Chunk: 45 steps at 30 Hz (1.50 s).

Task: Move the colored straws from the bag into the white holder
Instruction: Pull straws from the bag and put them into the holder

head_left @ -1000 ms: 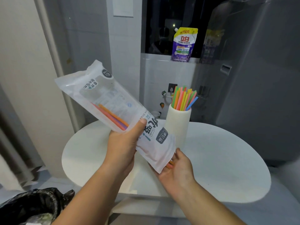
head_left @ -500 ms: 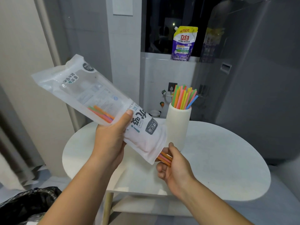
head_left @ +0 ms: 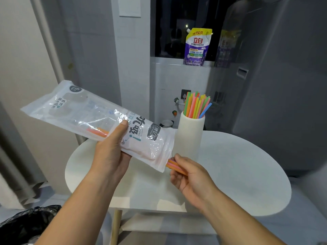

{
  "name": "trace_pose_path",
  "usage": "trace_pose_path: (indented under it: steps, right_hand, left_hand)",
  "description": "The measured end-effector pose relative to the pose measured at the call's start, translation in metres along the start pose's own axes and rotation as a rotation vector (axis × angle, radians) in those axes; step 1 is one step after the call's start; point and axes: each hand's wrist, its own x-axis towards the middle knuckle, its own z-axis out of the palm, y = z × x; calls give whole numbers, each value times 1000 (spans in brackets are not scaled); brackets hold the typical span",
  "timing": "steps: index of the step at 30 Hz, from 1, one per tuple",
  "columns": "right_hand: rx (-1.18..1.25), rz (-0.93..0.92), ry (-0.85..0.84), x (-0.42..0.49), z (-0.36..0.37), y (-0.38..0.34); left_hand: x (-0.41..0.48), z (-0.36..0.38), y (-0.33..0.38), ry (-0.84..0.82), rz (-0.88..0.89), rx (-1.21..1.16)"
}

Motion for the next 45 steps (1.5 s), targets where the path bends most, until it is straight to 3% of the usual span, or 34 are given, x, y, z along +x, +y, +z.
trace_pose_path:
  steps: [4,8,11,15,22,27,37,45]
  right_hand:
    - [16,-40,22,1,-5,-12]
    - [273,-61,78,-1,-11,-31]
    - [429,-67,49,-4,-6,-32]
    - [450,-54,8,-6,3,-26]
    - [262,-146,-35,-3,2,-20]
    - [110,-211,36,0,1,-21]
    - [153,-256,-2,6,8,-37]
    - [-139,-408,68,9,3,-47]
  left_hand:
    - [3,-4,1,9,31,-25]
    - [1,-2,-2,48,-1,-50]
    - [-2,1,-8,36,-12,-72]
    - [-5,6,-15,9,-40,-105]
    - [-7,5,-16,18,-86,-143]
    - [-8,6,-18,29,-121,-186]
    - [-11,12,-25,-3,-118,-216]
    - [-8,8,-26,14,-171,-236]
